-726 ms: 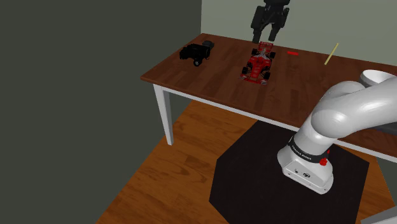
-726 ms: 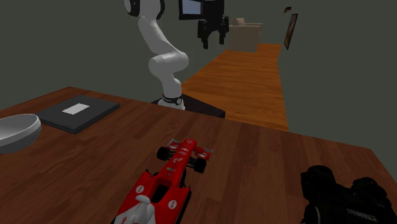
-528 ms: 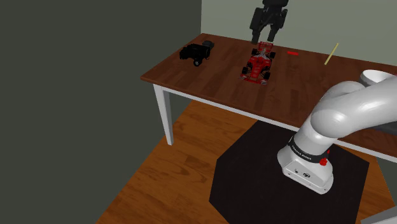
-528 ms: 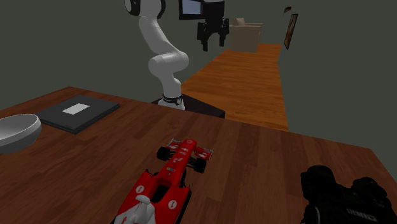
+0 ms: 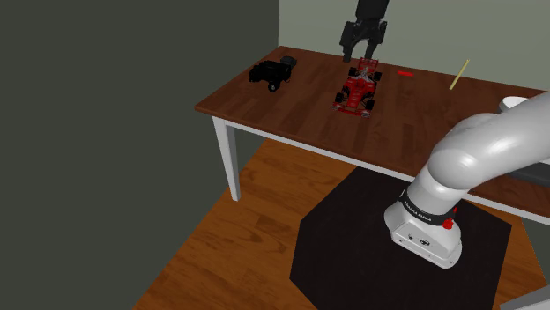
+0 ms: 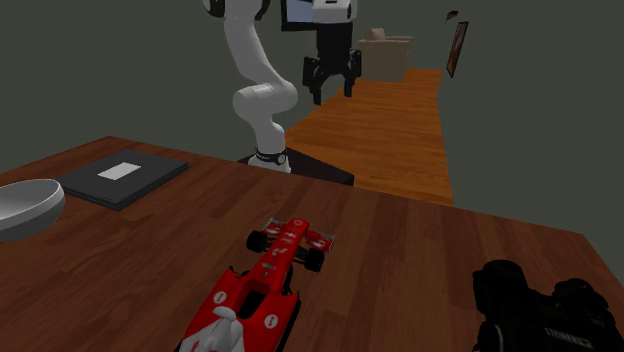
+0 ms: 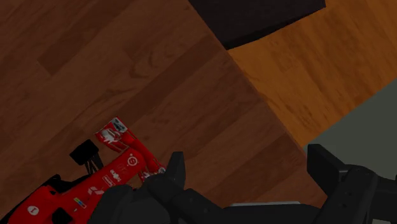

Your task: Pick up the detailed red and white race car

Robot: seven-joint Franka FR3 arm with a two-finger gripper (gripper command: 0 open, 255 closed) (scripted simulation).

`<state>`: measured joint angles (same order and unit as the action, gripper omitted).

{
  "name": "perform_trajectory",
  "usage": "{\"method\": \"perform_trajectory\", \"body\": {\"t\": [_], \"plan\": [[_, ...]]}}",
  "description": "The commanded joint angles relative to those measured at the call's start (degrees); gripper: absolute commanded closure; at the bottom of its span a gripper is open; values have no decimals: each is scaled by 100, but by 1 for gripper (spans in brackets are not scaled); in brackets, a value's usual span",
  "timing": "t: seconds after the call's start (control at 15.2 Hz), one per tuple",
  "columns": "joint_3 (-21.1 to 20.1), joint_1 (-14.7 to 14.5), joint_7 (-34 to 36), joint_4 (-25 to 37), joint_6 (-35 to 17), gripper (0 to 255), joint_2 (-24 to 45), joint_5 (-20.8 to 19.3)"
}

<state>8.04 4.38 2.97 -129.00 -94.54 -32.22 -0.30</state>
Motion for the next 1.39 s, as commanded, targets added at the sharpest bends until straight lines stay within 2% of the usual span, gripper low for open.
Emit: {"method": "perform_trajectory", "body": {"t": [0.0,0.66,1.32], "plan": [[137,85,-89,37,-205,0,250,-95],[822,443,-553,826,-1013,0,1878,-287],[1385,877,-1093,2173,-1450,0,3722,11]]}}
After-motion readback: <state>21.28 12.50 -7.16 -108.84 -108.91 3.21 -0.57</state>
